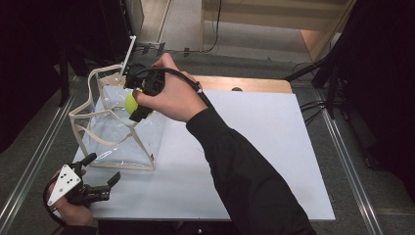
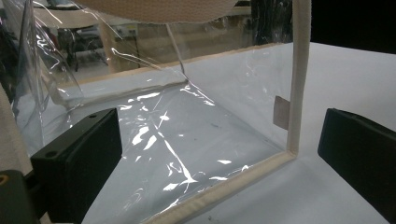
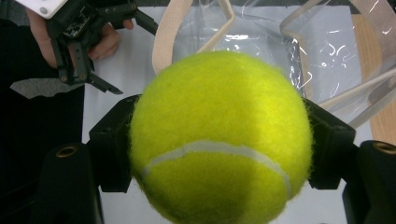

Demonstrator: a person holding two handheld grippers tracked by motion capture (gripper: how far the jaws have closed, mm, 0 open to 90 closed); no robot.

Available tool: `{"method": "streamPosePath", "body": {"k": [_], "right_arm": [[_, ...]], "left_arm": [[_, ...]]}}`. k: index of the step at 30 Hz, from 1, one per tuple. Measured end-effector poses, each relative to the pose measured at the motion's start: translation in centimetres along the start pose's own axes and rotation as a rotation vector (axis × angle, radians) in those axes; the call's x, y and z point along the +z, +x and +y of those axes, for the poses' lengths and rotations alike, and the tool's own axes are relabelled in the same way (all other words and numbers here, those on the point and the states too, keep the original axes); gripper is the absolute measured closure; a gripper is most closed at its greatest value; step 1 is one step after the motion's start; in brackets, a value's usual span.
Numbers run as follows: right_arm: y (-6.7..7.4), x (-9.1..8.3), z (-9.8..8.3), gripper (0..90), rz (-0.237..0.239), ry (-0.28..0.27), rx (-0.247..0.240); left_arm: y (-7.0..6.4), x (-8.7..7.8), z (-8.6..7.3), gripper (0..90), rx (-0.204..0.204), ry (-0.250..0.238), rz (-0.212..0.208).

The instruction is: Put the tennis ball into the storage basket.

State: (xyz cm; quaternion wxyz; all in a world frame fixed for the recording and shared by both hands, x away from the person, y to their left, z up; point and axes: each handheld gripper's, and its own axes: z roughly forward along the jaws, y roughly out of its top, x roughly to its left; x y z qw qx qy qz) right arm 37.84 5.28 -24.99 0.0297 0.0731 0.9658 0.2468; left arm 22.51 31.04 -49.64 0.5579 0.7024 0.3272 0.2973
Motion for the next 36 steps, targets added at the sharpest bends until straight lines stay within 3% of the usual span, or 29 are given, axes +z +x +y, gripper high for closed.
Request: {"method": "streamPosePath", "body": {"k": [5, 18, 36], "right_arm": [[-0.3, 0.6, 0.7, 24.3, 0.004, -0.012, -0.015], [-1.4, 2.3, 1.9, 24.2, 0.011, -0.009, 0.004], [-2.6, 4.8, 2.2, 24.0, -0.002, 0.021, 0.018]], "left_arm": [[0.0, 0.0, 0.0, 0.3, -0.004, -0.001, -0.005], [0.1, -0.1, 0.0, 0.3, -0.006, -0.003, -0.007], [0.1, 0.0, 0.0, 0.3, -0.01, -0.007, -0.012]]}}
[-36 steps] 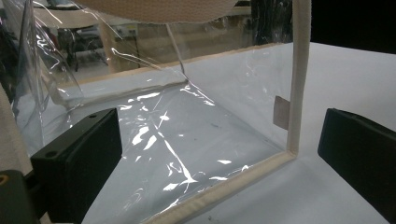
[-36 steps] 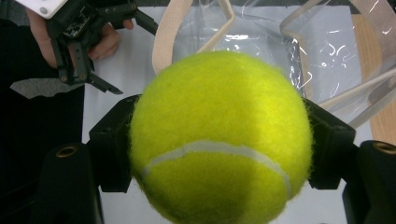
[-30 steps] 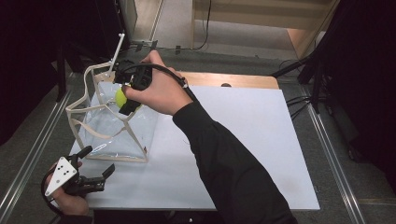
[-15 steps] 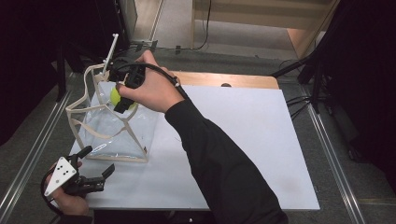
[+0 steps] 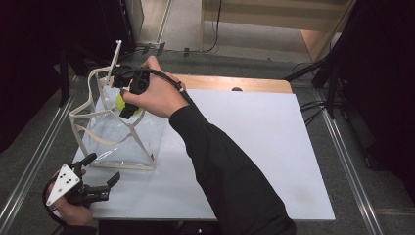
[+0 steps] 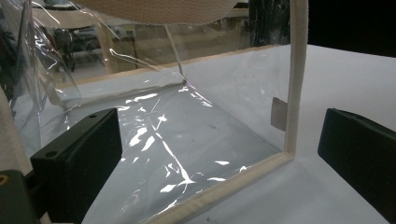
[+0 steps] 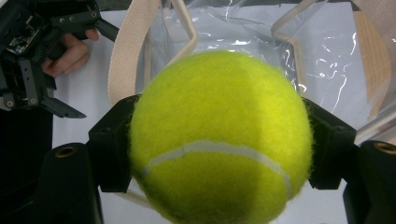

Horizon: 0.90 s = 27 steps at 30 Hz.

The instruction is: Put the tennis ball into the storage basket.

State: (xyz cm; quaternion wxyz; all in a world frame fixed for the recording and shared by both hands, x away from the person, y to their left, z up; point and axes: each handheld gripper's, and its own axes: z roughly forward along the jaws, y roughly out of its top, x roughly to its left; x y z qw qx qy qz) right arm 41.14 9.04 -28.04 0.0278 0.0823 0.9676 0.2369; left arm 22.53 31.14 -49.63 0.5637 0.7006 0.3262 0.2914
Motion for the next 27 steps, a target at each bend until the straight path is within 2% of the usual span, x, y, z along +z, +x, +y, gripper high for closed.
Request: {"method": "streamPosePath", "body": {"k": [7, 15, 16, 22, 23, 27], "right_arm": [[-0.2, 0.7, -0.2, 23.8, 0.011, 0.035, 0.009], [-0.1, 0.5, -0.6, 20.9, 0.009, 0.065, -0.012], [0.0, 0.5, -0.7, 17.5, 0.006, 0.058, -0.012], [0.2, -0.6, -0.9, 16.7, -0.001, 0.039, -0.005], [0.3, -1.0, -1.1, 13.3, -0.01, 0.027, 0.001], [0.2, -1.8, -1.6, 10.8, -0.018, -0.003, 0.002]], "left_arm": [[0.0, 0.0, 0.0, 0.3, 0.0, -0.002, -0.001], [0.0, 0.0, 0.0, 0.3, 0.0, -0.002, -0.002], [0.0, 0.0, 0.0, 0.3, 0.0, -0.002, -0.001], [0.0, 0.0, 0.0, 0.3, 0.002, 0.002, 0.0], [0.0, 0.0, 0.0, 0.3, 0.0, 0.002, 0.002], [0.0, 0.0, 0.0, 0.3, 0.001, 0.003, 0.001]]}}
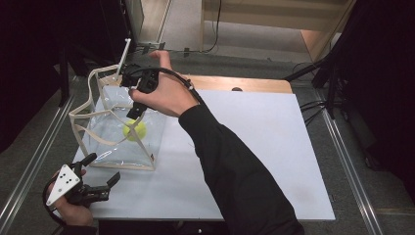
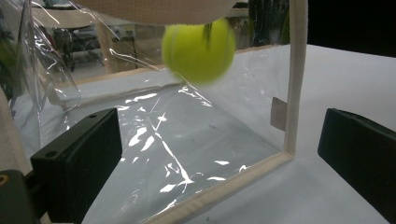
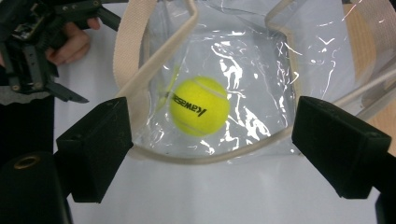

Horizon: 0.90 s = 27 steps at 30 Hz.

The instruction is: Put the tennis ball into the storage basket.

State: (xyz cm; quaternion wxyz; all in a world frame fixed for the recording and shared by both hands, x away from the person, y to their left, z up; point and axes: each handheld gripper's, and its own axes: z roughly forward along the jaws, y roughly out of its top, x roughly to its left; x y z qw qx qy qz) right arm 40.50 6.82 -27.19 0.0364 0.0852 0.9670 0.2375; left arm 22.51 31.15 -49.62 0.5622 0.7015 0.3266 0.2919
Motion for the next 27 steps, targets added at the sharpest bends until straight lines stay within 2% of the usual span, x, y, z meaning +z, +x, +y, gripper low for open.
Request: {"method": "streamPosePath", "body": {"k": [5, 6, 7, 8, 18, 27], "right_arm": [[0.1, -0.5, -0.7, 9.0, 0.011, -0.02, 0.013], [0.2, -0.7, -1.1, 5.2, -0.006, -0.026, 0.016], [0.2, -0.7, -1.1, 5.2, -0.006, -0.026, 0.016], [0.3, -0.7, -1.5, 0.5, -0.015, -0.022, 0.02], [0.7, -0.8, -3.7, 0.0, -0.045, -0.038, 0.061], [1.2, -0.1, -5.5, 0.0, -0.034, -0.036, 0.078]], "left_arm": [[0.0, 0.0, 0.0, 0.3, 0.001, 0.001, 0.001], [0.0, 0.0, 0.0, 0.3, 0.0, -0.001, 0.001], [0.0, 0.0, 0.0, 0.3, 0.0, -0.001, 0.001], [0.0, 0.0, 0.0, 0.3, 0.0, -0.001, -0.001], [0.0, 0.0, 0.0, 0.3, 0.001, 0.002, 0.0], [0.0, 0.0, 0.0, 0.3, 0.0, 0.001, 0.001]]}}
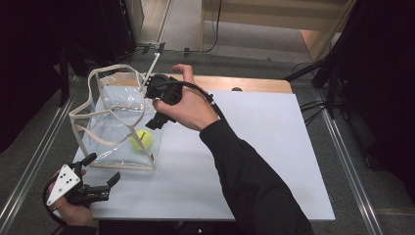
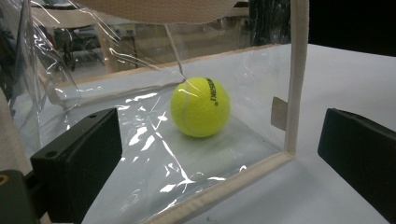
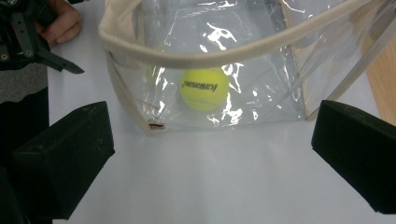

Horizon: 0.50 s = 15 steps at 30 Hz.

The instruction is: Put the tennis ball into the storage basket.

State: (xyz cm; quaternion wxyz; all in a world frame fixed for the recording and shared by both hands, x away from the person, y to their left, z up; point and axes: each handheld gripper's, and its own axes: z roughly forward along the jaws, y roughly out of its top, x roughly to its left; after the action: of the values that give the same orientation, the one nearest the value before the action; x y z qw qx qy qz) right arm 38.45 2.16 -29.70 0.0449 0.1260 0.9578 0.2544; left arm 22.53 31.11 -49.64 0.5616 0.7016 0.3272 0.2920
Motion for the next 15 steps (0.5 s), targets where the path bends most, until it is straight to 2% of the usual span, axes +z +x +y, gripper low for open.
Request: {"method": "streamPosePath", "body": {"k": [15], "right_arm": [[0.4, 0.9, -4.9, 0.0, 0.004, -0.023, 0.042]], "left_arm": [[0.0, 0.0, 0.0, 0.3, 0.0, -0.001, 0.005]]}}
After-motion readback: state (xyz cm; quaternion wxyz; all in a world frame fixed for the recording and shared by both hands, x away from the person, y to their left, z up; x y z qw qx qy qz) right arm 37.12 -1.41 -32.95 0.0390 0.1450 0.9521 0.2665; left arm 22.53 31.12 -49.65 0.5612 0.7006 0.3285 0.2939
